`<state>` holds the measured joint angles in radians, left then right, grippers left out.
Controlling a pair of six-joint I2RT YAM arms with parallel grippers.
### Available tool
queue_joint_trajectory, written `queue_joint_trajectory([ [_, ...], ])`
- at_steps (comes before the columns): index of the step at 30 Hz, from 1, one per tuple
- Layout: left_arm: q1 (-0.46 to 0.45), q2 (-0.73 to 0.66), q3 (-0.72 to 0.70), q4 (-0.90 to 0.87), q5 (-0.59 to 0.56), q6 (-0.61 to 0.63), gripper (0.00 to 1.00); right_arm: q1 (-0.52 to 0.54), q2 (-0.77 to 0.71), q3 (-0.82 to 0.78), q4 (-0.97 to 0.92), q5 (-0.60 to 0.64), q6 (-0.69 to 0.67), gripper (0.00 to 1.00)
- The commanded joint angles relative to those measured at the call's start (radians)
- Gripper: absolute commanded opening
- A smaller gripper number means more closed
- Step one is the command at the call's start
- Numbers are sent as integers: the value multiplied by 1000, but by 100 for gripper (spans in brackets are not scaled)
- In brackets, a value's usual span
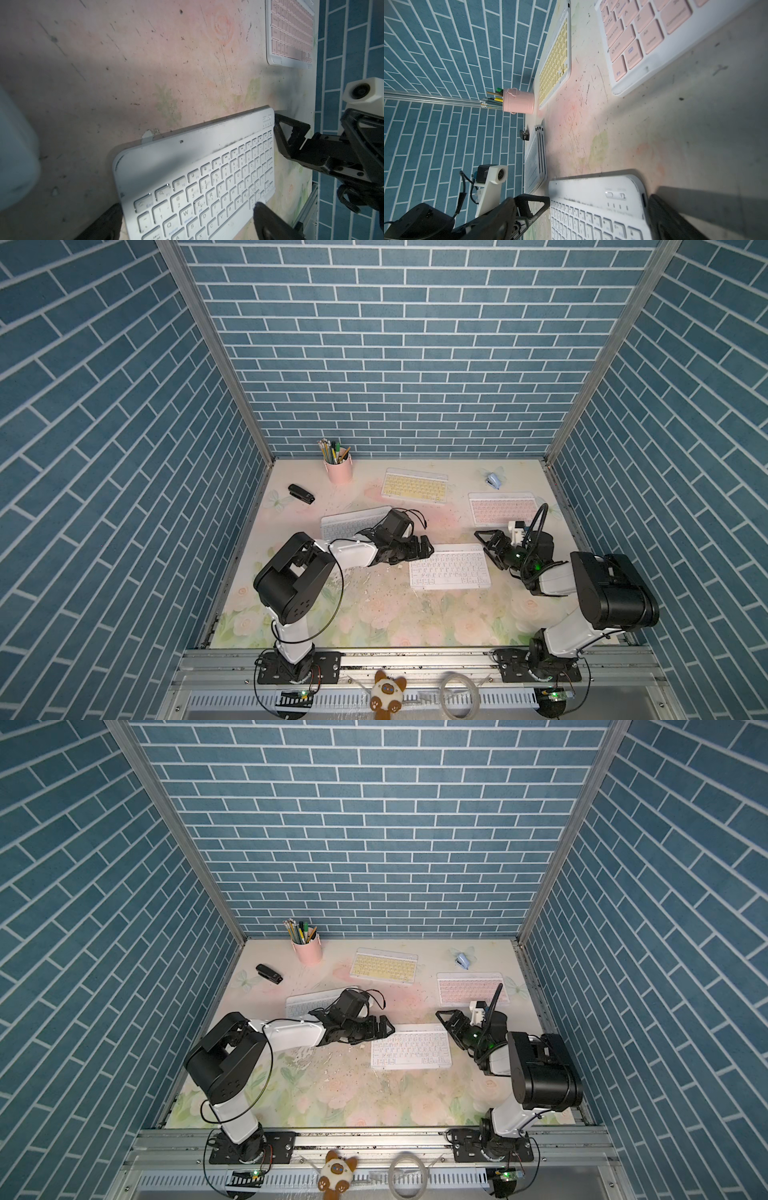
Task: Stack the numeric keypads
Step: Pick up the numeric keypad from the center of the board.
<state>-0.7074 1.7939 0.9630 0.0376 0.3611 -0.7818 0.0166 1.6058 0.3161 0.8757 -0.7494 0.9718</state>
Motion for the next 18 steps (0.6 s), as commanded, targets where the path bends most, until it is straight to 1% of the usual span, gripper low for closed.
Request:
queue_joint_trajectory([
  [1,-3,35,2,-68,6,14,100,6,19,12,-16,-26,10,99],
  [4,-4,33,5,-74,4,18,100,6,39,12,32,-43,39,99],
  [11,-3,45,13,-67,4,15,100,31,92,-36,250,-84,125,99],
  [18,-3,47,19,-73,4,17,100,61,58,-72,361,-89,146,99],
])
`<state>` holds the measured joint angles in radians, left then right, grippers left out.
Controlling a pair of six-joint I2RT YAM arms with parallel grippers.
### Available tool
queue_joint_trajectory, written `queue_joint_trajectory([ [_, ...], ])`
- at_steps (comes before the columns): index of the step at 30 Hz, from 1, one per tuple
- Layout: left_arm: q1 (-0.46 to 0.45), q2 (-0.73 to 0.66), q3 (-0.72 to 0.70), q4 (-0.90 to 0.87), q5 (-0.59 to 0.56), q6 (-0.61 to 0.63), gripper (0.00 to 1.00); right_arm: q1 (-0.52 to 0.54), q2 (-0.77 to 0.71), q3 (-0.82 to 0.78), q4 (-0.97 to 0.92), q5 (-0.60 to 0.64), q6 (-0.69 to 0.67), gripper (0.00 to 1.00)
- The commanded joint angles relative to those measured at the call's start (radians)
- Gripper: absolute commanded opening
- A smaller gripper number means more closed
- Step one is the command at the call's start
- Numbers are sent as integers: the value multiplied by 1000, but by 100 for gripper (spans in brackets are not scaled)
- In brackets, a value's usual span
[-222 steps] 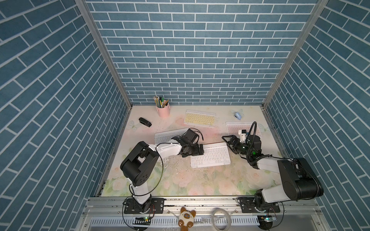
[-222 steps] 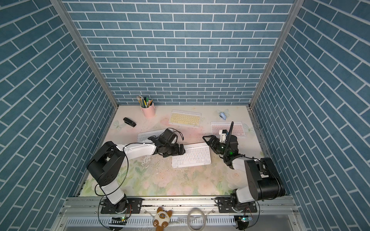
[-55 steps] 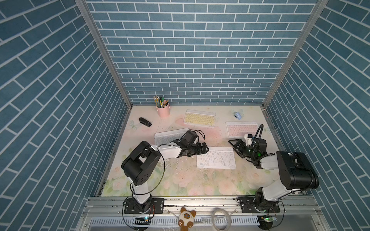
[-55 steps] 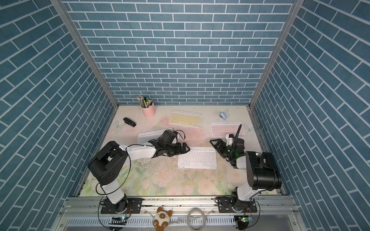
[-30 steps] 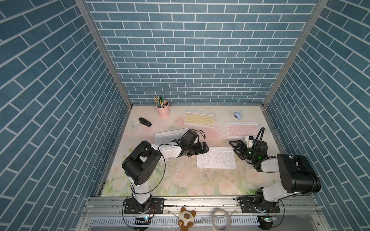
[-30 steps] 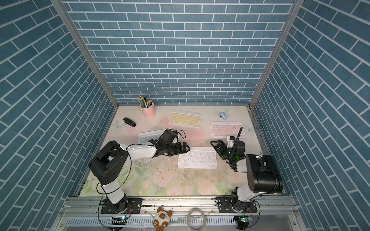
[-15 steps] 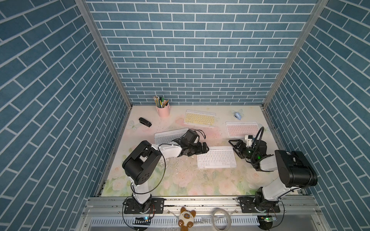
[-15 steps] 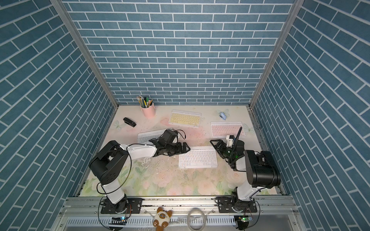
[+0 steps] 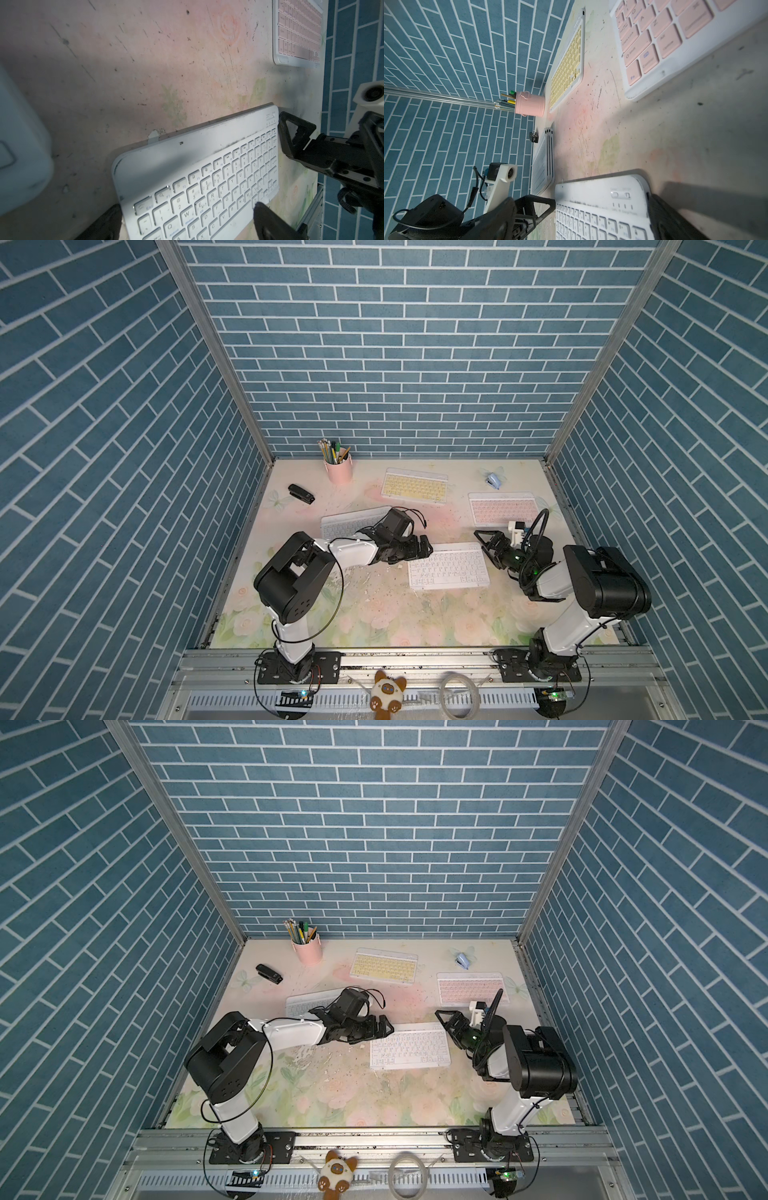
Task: Stack the numeric keypads
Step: Pick up the numeric keypad from the center of the board.
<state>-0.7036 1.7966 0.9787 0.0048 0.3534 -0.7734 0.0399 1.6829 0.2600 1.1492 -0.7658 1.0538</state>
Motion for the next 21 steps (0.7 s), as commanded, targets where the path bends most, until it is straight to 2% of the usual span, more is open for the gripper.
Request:
queue_joint_trajectory([
  [1,-7,43,2,-38,11,8,99,42,-27,-13,94,-75,66,99],
  [6,-7,49,6,-34,13,6,100,55,-63,-13,71,-70,60,99],
  [11,-7,47,6,-41,13,9,100,20,-98,-19,10,-43,32,99],
  [13,-7,43,5,-48,12,13,100,-6,-135,-2,-78,-43,5,99],
  [18,-7,38,8,-59,4,21,100,-68,-230,87,-475,-21,-182,99],
  [21,-8,42,10,-55,5,18,100,-86,-188,111,-496,-42,-200,99],
])
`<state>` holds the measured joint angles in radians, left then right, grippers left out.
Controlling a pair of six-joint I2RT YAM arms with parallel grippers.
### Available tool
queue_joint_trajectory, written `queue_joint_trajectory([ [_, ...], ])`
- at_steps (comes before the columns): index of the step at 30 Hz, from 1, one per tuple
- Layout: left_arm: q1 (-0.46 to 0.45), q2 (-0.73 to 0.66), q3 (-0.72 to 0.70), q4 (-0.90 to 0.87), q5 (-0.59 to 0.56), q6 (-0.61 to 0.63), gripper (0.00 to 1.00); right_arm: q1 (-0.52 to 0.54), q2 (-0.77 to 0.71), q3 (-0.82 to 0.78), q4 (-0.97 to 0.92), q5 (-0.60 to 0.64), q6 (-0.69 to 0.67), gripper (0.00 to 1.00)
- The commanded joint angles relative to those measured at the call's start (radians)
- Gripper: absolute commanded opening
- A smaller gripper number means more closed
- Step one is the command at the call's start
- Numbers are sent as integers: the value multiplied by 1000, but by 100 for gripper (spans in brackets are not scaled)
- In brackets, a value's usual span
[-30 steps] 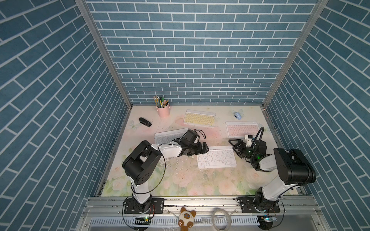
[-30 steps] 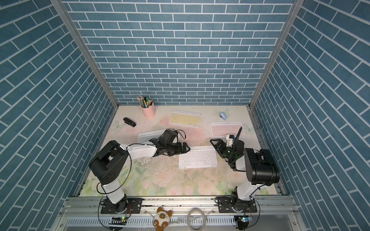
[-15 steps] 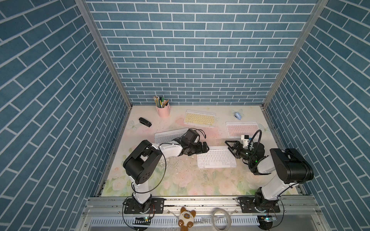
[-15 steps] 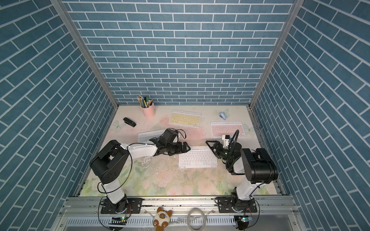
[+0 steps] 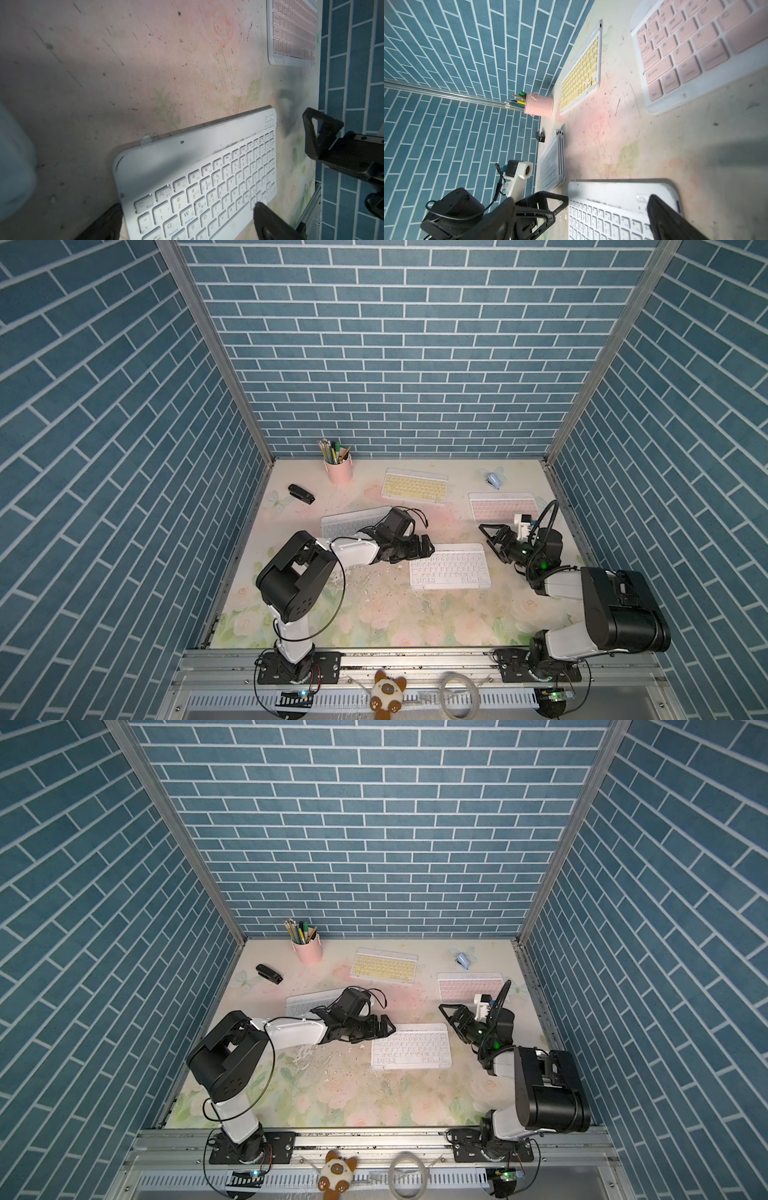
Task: Stack the numeric keypads
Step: Pick up the numeric keypad from the center of the board.
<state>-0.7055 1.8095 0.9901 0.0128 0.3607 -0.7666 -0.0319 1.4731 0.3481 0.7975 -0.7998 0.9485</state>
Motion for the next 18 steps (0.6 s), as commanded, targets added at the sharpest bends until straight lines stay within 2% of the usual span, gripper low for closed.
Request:
queue_joint_trajectory([
  [1,-5,30,-2,-63,-2,10,100,-16,43,30,-135,-14,-91,99],
  [8,-6,30,4,-75,-2,9,100,-16,186,42,-3,-40,-40,99],
  [18,-5,44,18,-84,-2,12,100,-10,258,-8,131,-66,10,99],
])
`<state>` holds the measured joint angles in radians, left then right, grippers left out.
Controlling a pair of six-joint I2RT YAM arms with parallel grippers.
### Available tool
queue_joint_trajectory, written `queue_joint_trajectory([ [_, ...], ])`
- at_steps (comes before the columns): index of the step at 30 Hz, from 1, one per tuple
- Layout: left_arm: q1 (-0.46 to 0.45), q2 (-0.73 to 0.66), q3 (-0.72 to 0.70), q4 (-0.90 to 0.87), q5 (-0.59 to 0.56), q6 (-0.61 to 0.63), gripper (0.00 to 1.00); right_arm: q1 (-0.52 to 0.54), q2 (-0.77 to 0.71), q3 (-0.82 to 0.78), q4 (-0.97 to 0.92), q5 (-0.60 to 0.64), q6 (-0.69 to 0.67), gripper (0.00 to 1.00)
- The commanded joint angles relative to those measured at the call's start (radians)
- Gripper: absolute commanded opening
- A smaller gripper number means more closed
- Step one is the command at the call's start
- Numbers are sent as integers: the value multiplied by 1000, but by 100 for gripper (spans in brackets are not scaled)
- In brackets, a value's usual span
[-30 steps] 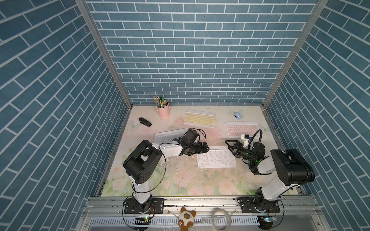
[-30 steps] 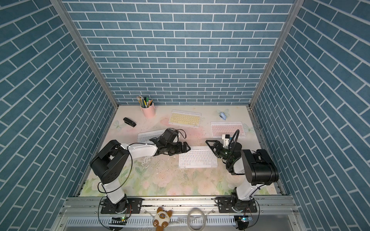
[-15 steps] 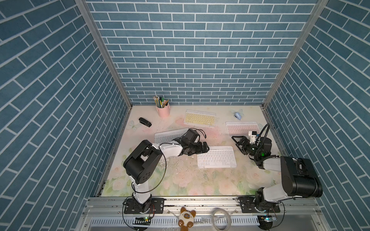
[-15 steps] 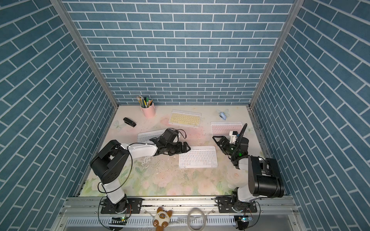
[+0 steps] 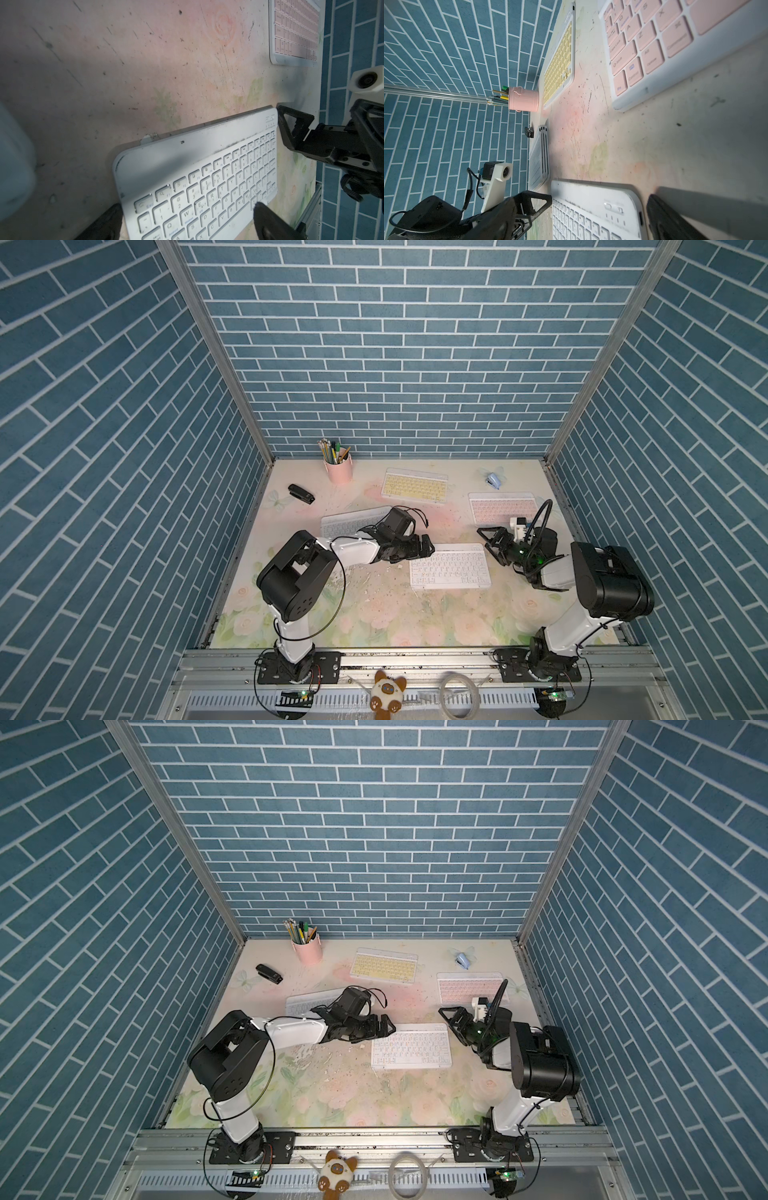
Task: Stack the numeric keypads
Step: Pick up the numeric keypad from the center of the board.
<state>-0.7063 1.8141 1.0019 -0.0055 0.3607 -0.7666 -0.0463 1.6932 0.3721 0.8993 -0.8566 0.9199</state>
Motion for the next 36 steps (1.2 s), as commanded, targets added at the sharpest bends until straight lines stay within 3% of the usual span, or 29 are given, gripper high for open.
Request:
queue_joint_trajectory([
  [1,-5,39,7,-67,-2,11,100,6,40,-38,45,-10,46,99],
  [15,-5,48,23,-74,-2,14,100,27,-7,-76,59,-10,76,99],
  [29,-5,50,32,-73,-2,18,100,108,5,-105,373,-52,215,99],
  [36,-5,42,42,-75,0,16,100,151,-69,-110,375,2,245,99],
])
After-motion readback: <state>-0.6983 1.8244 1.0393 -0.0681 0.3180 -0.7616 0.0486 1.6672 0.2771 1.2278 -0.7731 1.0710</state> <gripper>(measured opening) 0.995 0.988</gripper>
